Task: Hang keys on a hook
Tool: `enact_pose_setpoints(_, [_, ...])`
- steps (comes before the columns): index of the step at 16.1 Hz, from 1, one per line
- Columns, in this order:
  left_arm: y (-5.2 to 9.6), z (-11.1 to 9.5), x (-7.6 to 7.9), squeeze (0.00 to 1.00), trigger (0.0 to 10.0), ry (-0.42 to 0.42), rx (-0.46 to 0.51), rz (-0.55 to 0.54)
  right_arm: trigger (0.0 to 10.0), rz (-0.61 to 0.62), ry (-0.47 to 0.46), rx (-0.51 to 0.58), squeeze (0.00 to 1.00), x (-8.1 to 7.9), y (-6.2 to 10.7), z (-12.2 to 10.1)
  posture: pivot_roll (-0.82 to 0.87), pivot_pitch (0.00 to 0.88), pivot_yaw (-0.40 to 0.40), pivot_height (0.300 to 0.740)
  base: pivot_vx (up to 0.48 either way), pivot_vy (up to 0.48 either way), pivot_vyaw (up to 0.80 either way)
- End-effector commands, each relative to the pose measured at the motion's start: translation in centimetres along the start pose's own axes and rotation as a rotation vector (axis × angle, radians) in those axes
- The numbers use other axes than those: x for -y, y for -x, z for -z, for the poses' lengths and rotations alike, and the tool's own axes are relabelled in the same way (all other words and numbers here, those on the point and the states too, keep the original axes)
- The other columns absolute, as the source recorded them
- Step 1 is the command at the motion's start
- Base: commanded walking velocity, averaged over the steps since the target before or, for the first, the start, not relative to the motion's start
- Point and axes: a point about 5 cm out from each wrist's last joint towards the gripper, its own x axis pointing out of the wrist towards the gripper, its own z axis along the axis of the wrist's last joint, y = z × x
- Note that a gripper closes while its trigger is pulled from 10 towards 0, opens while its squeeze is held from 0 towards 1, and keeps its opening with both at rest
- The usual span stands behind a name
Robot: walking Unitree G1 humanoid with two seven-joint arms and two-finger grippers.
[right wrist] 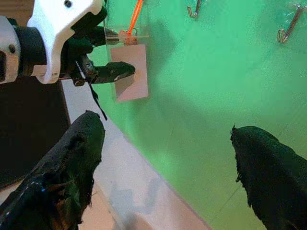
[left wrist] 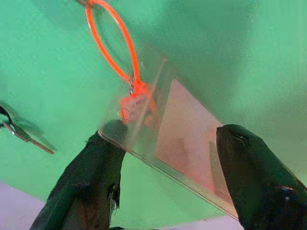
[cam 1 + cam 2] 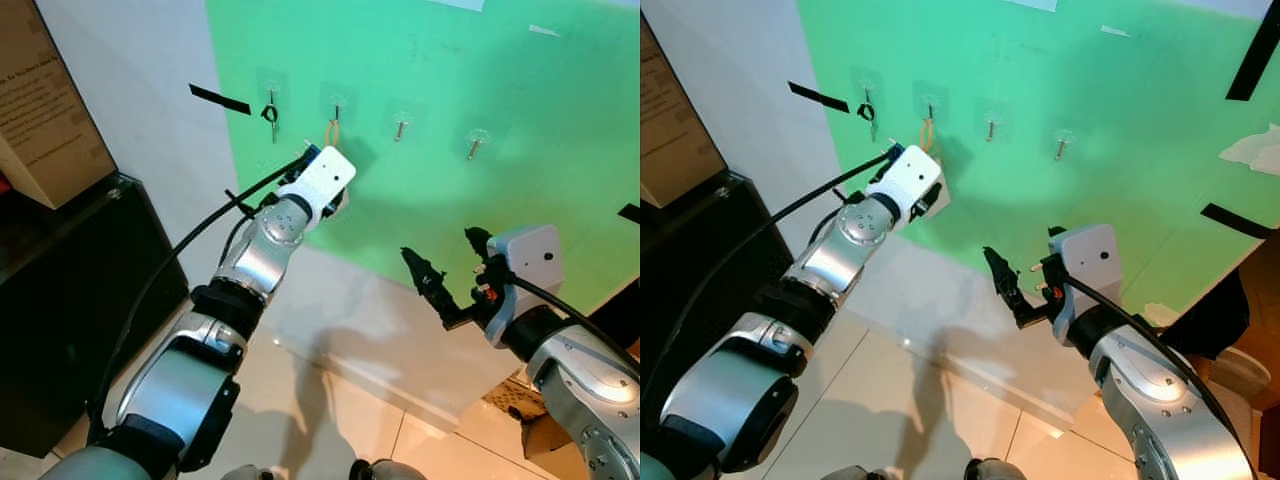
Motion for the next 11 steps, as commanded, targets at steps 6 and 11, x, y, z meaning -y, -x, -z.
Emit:
enact_pose_setpoints(6, [2.9, 1.9, 0.1, 1.0, 10.0, 0.233, 0.071, -0.021, 10.0, 0.074, 0.044, -0.051, 0.0, 0.6, -0.3, 2.2, -0.28, 0.0, 0.02, 0.74, 0.0, 0.0, 0.0])
enact_pose_setpoints(11, [11.3, 7.0, -0.6, 0.6, 10.0, 0.314, 0.03, -0.183, 10.0, 0.211, -0.03, -0.153, 1.0, 0.2, -1.8, 7.5, -0.14, 0.0, 0.039, 0.74, 0.0, 0.0, 0.32])
